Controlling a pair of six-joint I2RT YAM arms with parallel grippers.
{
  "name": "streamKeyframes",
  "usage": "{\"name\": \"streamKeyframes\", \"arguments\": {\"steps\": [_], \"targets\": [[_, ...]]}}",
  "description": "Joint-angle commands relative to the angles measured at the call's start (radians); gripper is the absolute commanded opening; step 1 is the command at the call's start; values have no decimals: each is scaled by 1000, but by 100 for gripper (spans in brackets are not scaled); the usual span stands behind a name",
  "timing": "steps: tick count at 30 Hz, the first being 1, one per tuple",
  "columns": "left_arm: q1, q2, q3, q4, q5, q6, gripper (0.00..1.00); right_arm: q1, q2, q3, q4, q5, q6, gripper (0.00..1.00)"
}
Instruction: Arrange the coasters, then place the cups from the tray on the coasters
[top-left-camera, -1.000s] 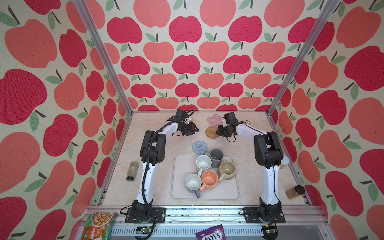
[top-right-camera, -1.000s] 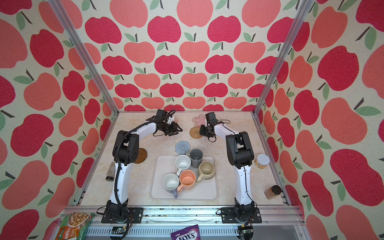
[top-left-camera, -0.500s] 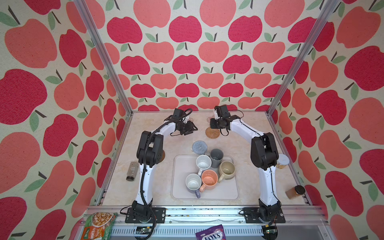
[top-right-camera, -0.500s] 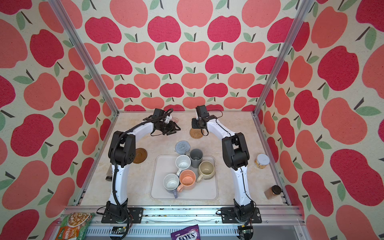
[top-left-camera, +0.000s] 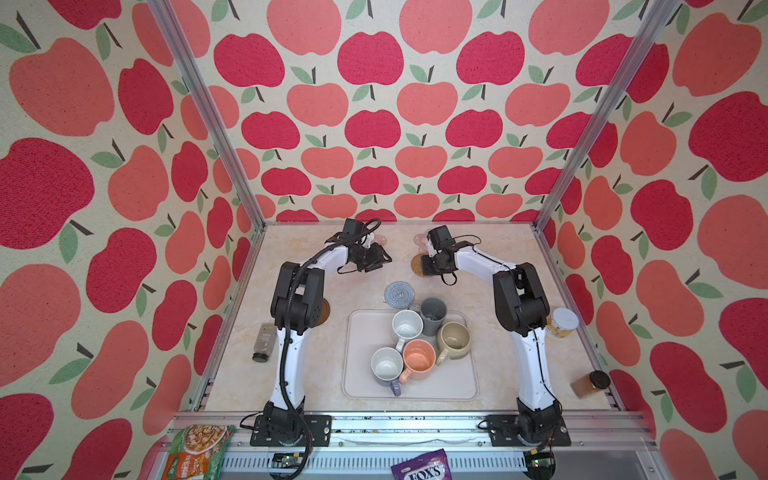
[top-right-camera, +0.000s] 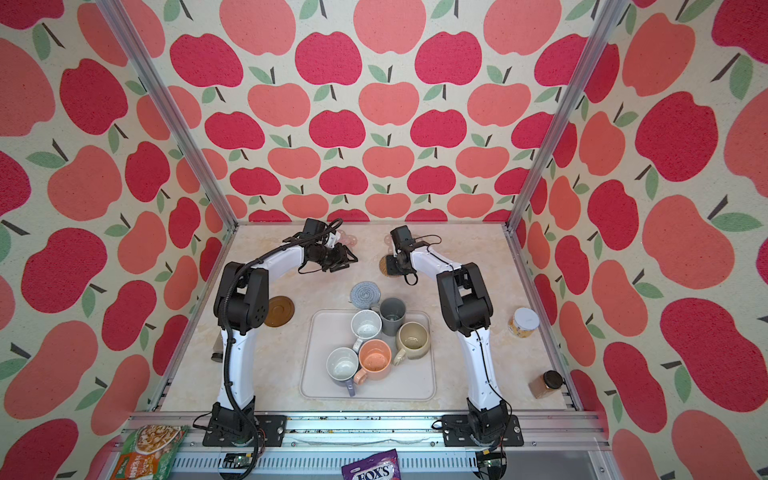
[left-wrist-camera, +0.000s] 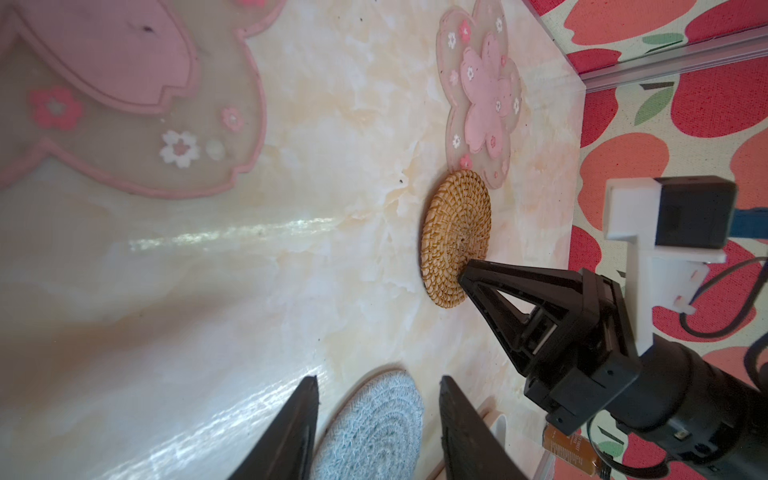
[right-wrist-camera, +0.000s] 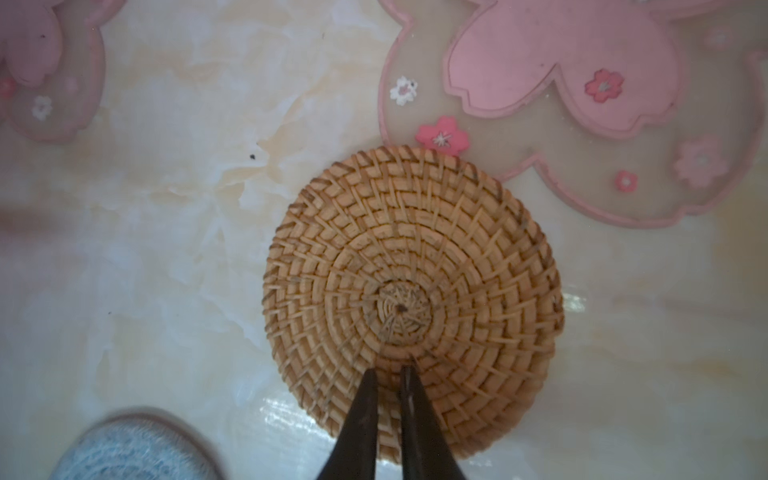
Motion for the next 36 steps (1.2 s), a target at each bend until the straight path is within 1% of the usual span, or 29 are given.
{"name": "streamKeyframes", "arguments": {"steps": [1,6,11,19,27,30,32,36], "targets": [[4,-56,-18,17,-4,0,49,-2,-28,-57,-42,32,-28,15],[6,-82,-42,18,-10,-2,49,-3,-65,-122,-47,32,-29,14],[6,-97,-62,18,-15,-2,49,-6,-144,-237,-28,46,-29,14],[0,-131,-102,17,-26,2,49,-55,-228,-383,11,47,12,13],[2,-193,-185,-2,-58,16,49,-98,-296,-483,46,44,40,13],[-1,-216,-205,-4,-43,23,49,-114,-310,-507,59,30,44,13],[-6,-227,-206,-25,-38,40,49,-117,-315,-512,60,27,44,13],[-20,-247,-202,-94,-63,93,48,-121,-323,-518,54,31,41,13]]}}
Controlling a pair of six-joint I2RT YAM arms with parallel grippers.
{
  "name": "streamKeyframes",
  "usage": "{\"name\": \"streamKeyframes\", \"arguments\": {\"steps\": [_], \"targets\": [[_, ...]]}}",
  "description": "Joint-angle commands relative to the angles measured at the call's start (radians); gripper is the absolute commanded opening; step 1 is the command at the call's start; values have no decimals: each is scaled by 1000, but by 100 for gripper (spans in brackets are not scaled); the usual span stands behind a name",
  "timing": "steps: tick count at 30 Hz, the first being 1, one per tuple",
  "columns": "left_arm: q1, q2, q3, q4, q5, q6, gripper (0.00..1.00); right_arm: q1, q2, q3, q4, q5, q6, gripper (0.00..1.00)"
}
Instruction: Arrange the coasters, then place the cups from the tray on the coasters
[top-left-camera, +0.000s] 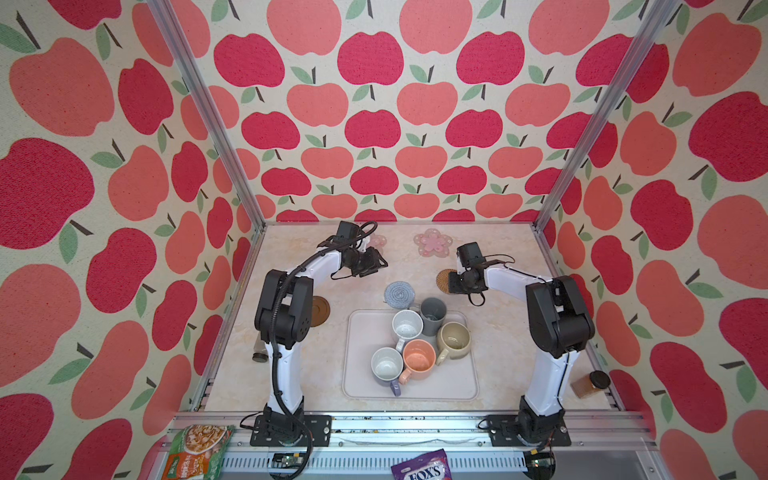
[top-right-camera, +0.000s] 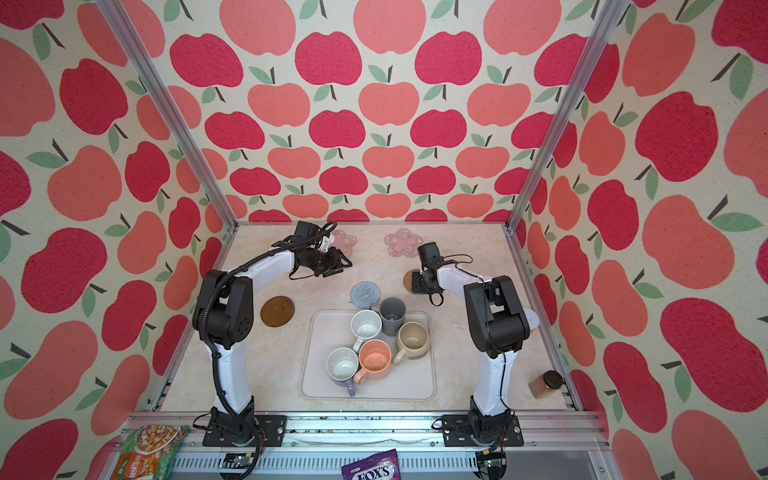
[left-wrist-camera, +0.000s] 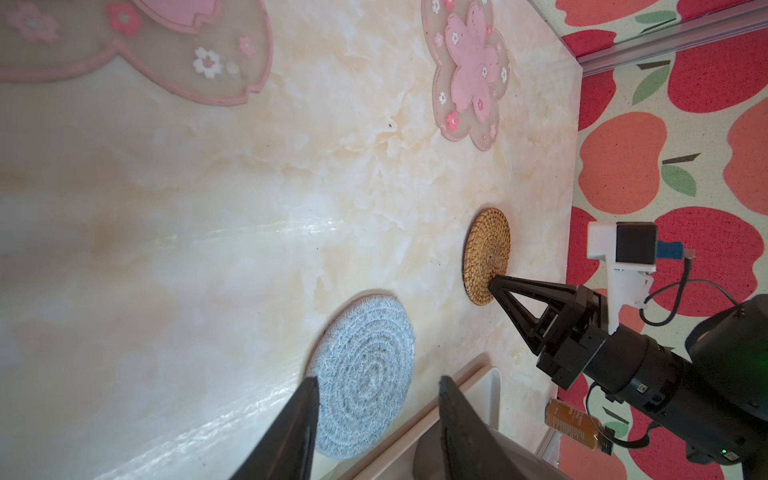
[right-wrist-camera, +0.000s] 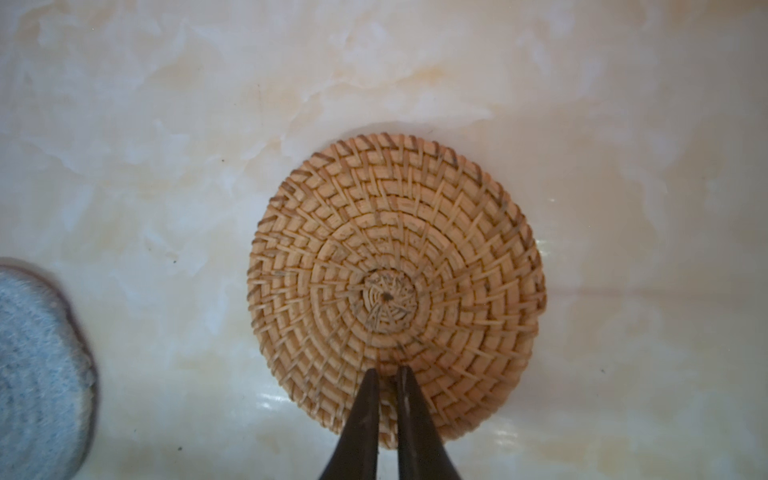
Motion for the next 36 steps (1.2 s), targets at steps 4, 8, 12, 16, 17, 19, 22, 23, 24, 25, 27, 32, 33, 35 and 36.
{"name": "streamKeyframes", "arguments": {"steps": [4,8,12,16,17,19,22,23,24,25,27,32,33,35,36], "targets": [[-30,-41,3,-140,-50,98,47,-13,-19,-47,-55,-4,18,13],[-57,-22,18,-196,-53,129,46,-11,-37,-66,-43,-35,40,12],[-70,-5,12,-174,-34,107,46,4,-45,-79,-43,-61,53,12],[-90,18,28,-162,-13,97,46,33,-53,-89,-60,-46,53,12],[-95,25,34,-166,-16,98,46,39,-56,-92,-66,-42,52,12],[-101,35,43,-173,-19,94,46,46,-63,-103,-70,-36,54,12],[-105,37,37,-174,-19,92,45,44,-74,-122,-67,-36,65,12],[-105,37,34,-175,-19,92,44,44,-76,-124,-67,-37,65,12],[-106,37,31,-175,-19,91,44,43,-78,-126,-68,-36,65,12],[-107,37,31,-177,-19,92,44,44,-79,-124,-68,-34,65,12],[-114,42,30,-185,-19,98,43,43,-83,-120,-68,-35,68,12],[-139,67,39,-206,-19,105,40,40,-78,-110,-68,-41,74,12],[-144,74,42,-210,-20,105,39,40,-77,-111,-68,-43,76,12],[-157,87,44,-211,-26,105,36,40,-74,-111,-67,-47,79,12],[-163,94,44,-211,-37,103,34,40,-75,-111,-65,-49,81,12]]}}
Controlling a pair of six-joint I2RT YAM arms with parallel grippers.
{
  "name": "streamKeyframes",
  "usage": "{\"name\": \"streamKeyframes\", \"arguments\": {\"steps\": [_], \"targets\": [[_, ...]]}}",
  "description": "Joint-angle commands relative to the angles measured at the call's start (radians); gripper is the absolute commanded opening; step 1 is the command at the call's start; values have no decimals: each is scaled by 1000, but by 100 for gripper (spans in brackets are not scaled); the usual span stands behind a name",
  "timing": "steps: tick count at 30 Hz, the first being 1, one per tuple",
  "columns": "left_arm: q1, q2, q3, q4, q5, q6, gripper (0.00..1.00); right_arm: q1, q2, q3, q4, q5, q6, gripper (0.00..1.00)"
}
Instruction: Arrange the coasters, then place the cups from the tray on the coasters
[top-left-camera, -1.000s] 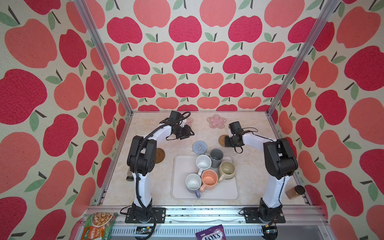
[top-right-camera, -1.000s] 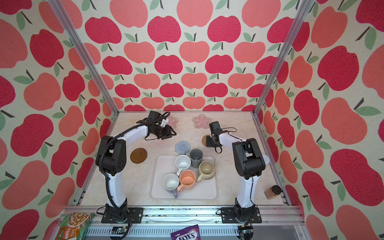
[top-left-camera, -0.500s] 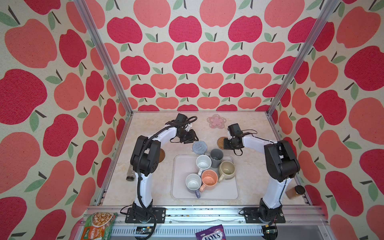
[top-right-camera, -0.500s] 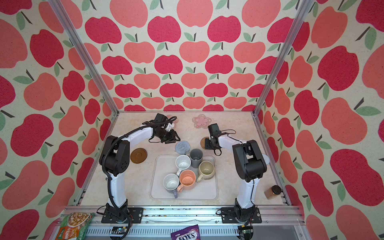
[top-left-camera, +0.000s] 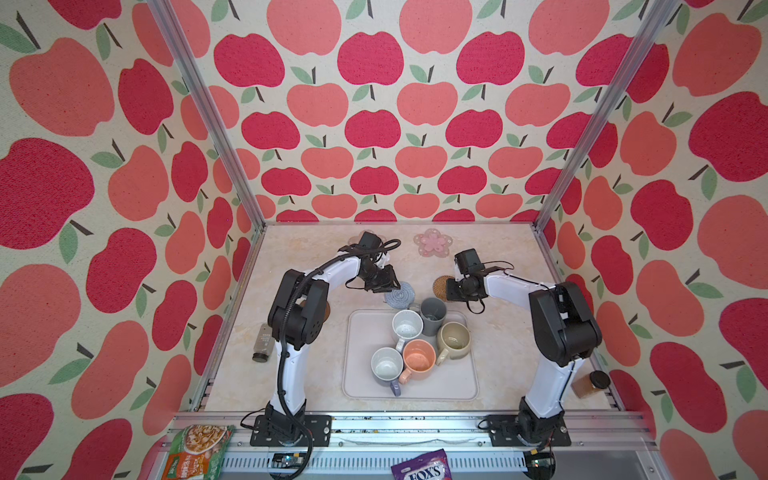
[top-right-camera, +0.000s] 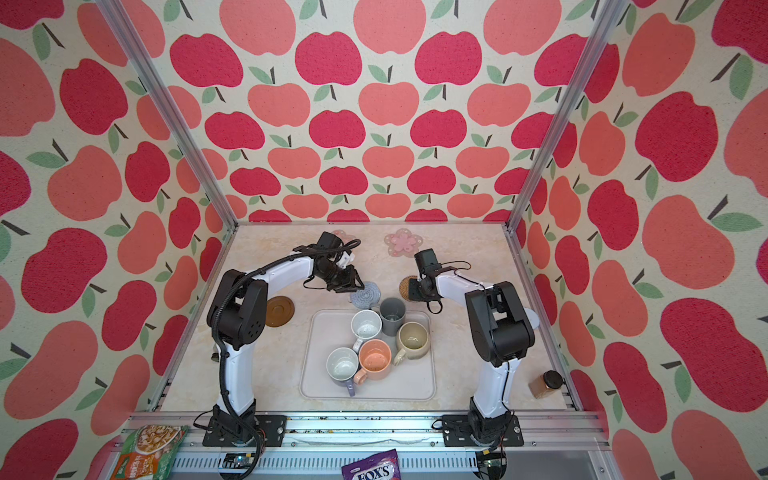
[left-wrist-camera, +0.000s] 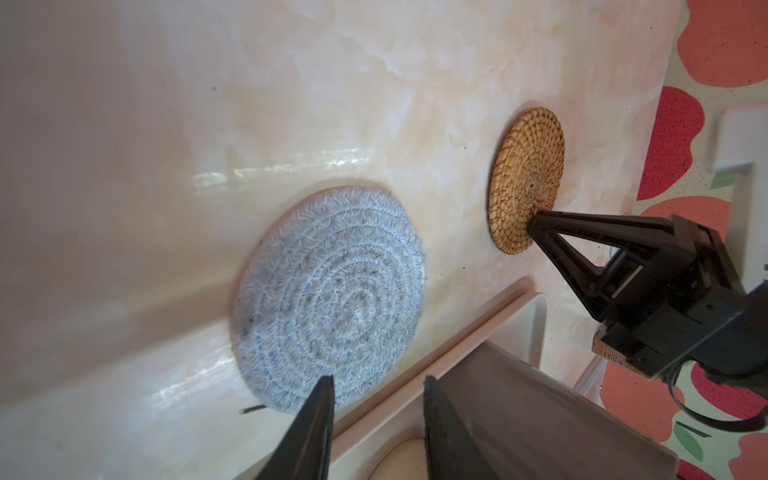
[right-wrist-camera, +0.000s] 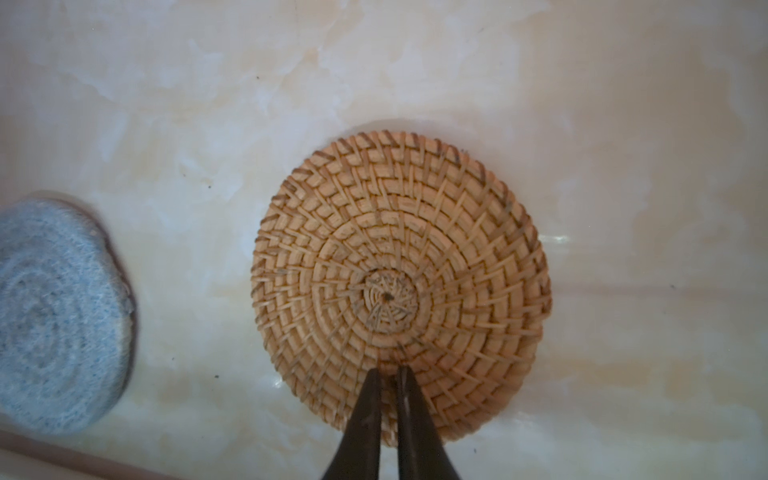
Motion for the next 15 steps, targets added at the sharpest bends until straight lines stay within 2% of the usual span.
{"name": "streamKeyframes", "arguments": {"steps": [1,6,12,15], "targets": [[-21,36,25,-38,-15,11,33,-2,-4,-17,-78,-16,27,12],[-24,65,29,-27,-30,-17,22,0,1,-13,-79,-30,28,12],[-22,107,54,-74,-119,-32,18,3,-4,-26,-79,-44,34,12],[-21,121,54,-73,-130,-35,18,5,-21,-33,-74,-53,41,13]]}}
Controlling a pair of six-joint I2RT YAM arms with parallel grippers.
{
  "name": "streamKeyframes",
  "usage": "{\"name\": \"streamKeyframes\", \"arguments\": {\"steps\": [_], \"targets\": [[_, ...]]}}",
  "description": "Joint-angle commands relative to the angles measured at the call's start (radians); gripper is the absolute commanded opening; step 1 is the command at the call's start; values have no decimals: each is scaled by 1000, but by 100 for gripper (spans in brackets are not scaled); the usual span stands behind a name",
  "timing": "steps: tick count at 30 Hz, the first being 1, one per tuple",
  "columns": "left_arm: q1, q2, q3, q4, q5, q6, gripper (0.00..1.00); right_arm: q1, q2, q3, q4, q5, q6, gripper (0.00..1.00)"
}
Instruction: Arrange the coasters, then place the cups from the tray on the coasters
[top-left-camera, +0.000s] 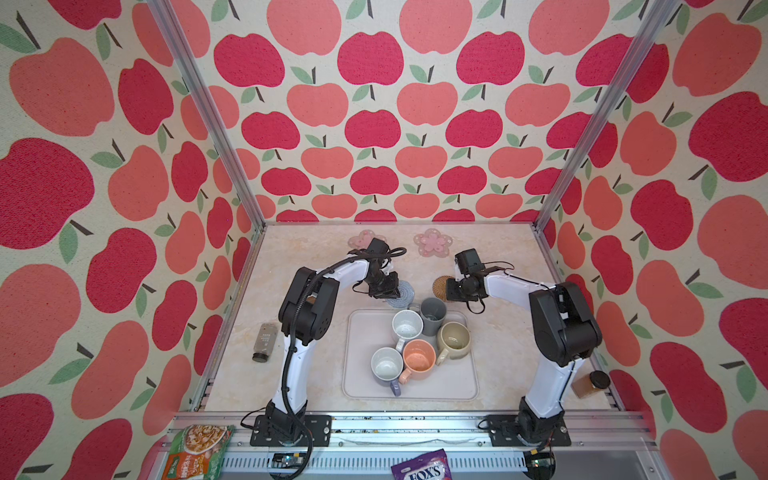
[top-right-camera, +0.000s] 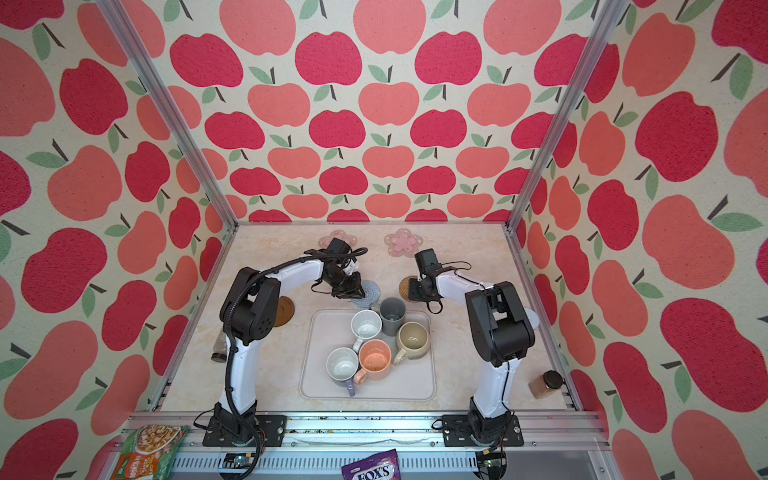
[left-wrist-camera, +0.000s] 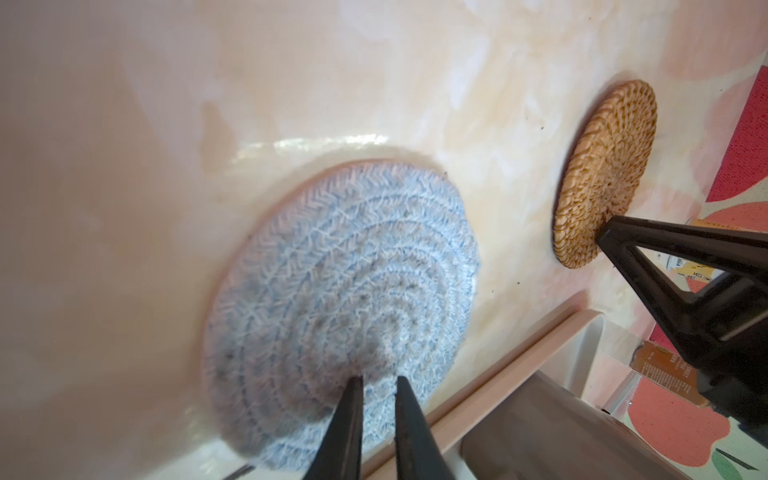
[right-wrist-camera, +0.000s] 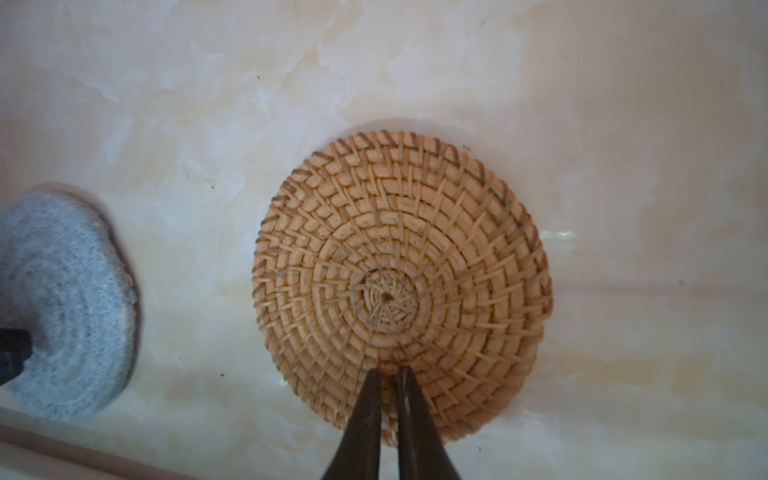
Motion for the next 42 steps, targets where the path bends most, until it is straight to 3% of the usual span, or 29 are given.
{"name": "streamKeyframes", "arguments": {"steps": [1,7,22,28,42], "targets": [[7,49,17,-47,-76,-11,18,6,-25,-31,-75,-39,24,14],[14,77,39,-49,-93,-27,18,23,-91,21,-151,-16,10,14],[33,210,250,-100,-97,-41,19,-1,-218,49,-175,53,-13,20],[45,270,337,-127,-146,-85,20,-15,-279,30,-181,70,-26,21],[53,442,663,-256,-127,-95,22,-30,-330,-14,-173,72,-24,23]]}}
